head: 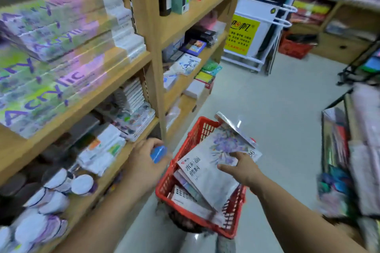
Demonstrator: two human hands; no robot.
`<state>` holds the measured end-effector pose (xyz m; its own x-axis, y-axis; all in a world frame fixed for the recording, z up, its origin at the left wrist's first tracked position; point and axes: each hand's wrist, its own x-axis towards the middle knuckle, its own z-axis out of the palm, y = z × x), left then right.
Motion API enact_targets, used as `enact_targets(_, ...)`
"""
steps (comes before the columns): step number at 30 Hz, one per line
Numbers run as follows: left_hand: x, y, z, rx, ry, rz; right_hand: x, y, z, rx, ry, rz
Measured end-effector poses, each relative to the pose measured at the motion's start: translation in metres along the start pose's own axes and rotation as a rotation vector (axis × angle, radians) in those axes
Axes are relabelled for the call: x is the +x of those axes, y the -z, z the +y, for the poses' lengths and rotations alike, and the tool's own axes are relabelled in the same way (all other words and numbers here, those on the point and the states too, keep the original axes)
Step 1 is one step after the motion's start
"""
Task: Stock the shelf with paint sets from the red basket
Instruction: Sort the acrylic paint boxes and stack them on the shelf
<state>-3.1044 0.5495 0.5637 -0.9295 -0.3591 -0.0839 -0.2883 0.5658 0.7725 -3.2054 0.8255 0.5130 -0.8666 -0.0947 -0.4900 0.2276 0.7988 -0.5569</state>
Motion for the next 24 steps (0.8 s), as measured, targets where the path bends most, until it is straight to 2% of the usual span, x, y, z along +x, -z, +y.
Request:
enact_targets(2, 0.009, -0.042, -0.016, 0.084, 0.116, -0.169, 0.007, 0.008, 0.036, 0.005, -0.082, -0.022)
enact_targets(4, 0.019, -0.074, -0.024, 0.128, 0.180, -0.266, 0.016, 0.017, 0.060, 0.015, -0.112, -0.030)
enact_targets(8, 0.047, -0.137, -0.014, 0.078, 0.328, -0.389, 0.057, 0.053, 0.084, -0.008, -0.040, 0.080)
enact_targets(11, 0.074, -0.184, 0.012, -0.039, 0.448, -0.377, 0.105, 0.082, 0.090, -0.074, 0.058, 0.102)
enact_targets(13, 0.099, -0.213, 0.032, -0.170, 0.519, -0.364, 0.135, 0.095, 0.093, -0.130, 0.093, -0.015)
enact_targets(17, 0.149, -0.257, 0.076, -0.391, 0.620, -0.333, 0.174, 0.096, 0.108, -0.051, 0.085, -0.310)
enact_targets(22, 0.195, -0.302, 0.100, -0.496, 0.737, -0.274, 0.185, 0.092, 0.126, 0.053, 0.125, -0.389)
enact_targets(24, 0.206, -0.318, 0.099, -0.557, 0.834, -0.196, 0.187, 0.096, 0.129, 0.077, 0.128, -0.403)
